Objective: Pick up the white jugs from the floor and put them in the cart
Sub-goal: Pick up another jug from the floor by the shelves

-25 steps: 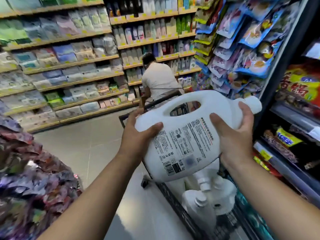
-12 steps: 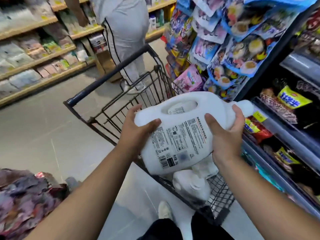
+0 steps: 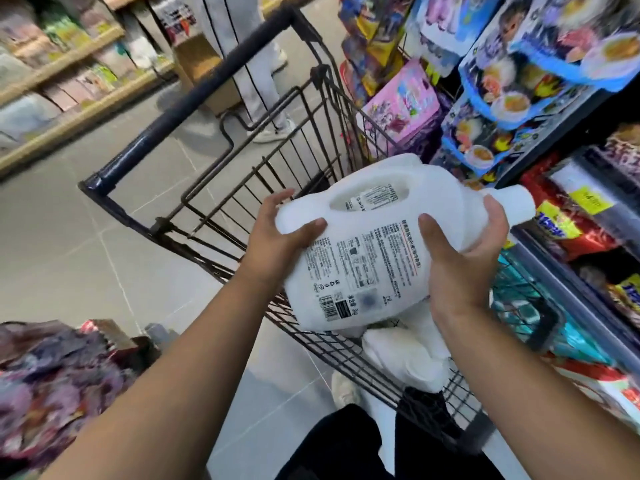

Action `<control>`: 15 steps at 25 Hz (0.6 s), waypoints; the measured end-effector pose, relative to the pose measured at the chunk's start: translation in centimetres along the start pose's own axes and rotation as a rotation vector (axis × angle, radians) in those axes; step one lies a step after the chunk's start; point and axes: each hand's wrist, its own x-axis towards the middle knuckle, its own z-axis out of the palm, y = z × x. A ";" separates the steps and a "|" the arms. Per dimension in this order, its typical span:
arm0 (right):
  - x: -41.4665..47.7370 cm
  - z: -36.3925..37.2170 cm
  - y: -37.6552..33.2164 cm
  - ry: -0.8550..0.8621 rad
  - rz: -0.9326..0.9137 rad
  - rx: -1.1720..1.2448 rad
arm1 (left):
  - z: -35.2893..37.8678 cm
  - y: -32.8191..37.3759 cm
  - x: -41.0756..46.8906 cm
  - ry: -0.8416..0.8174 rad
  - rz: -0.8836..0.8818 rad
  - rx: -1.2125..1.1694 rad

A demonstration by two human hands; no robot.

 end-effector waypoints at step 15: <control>-2.2 0.7 0.8 -0.106 -0.109 -0.138 | -2.2 -3.4 1.0 0.001 -0.002 0.258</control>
